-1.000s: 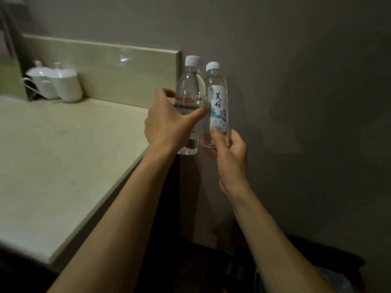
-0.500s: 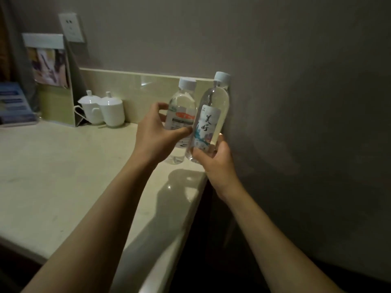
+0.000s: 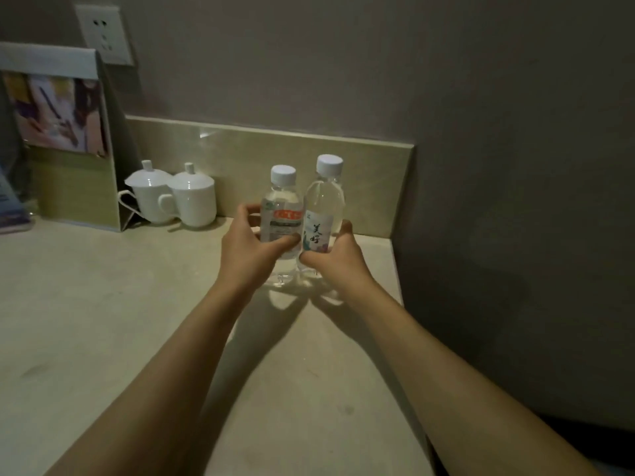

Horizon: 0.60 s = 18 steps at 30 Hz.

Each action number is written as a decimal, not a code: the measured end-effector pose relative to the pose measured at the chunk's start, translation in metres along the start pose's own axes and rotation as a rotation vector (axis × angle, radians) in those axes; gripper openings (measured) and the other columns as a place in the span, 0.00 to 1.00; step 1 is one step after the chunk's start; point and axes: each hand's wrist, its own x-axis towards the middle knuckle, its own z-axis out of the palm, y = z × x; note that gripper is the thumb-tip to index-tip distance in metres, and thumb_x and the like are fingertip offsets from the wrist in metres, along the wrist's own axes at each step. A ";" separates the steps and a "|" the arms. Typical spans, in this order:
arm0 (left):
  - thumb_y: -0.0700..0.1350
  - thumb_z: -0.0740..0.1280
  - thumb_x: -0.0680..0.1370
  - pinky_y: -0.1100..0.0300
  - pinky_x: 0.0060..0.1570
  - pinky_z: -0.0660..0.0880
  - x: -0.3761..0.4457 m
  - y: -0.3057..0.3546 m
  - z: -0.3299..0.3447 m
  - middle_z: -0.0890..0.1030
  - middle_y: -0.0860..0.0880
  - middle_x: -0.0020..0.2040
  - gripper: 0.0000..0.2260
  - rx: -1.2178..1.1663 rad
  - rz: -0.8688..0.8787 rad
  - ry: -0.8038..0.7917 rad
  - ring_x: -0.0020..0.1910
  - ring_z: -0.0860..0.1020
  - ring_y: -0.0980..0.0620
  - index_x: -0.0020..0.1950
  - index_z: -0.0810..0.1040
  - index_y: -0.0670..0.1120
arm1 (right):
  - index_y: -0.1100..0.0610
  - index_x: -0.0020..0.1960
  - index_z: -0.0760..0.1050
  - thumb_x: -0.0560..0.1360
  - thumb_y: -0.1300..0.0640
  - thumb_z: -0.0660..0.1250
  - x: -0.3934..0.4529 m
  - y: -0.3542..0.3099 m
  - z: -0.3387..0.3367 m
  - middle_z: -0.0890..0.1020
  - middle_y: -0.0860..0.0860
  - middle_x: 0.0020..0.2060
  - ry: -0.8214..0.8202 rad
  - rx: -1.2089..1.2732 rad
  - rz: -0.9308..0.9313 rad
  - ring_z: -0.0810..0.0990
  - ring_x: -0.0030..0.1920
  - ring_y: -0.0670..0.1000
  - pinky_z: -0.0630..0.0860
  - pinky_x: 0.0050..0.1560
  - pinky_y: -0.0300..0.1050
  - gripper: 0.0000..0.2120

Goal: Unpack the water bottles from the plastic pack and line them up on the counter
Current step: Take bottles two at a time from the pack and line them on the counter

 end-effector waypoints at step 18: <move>0.44 0.78 0.69 0.64 0.48 0.75 0.065 -0.039 -0.020 0.78 0.57 0.53 0.28 -0.046 -0.032 -0.108 0.53 0.79 0.59 0.65 0.70 0.49 | 0.51 0.58 0.70 0.67 0.61 0.76 0.048 0.001 0.043 0.80 0.48 0.49 0.047 0.198 0.127 0.81 0.48 0.49 0.76 0.38 0.42 0.24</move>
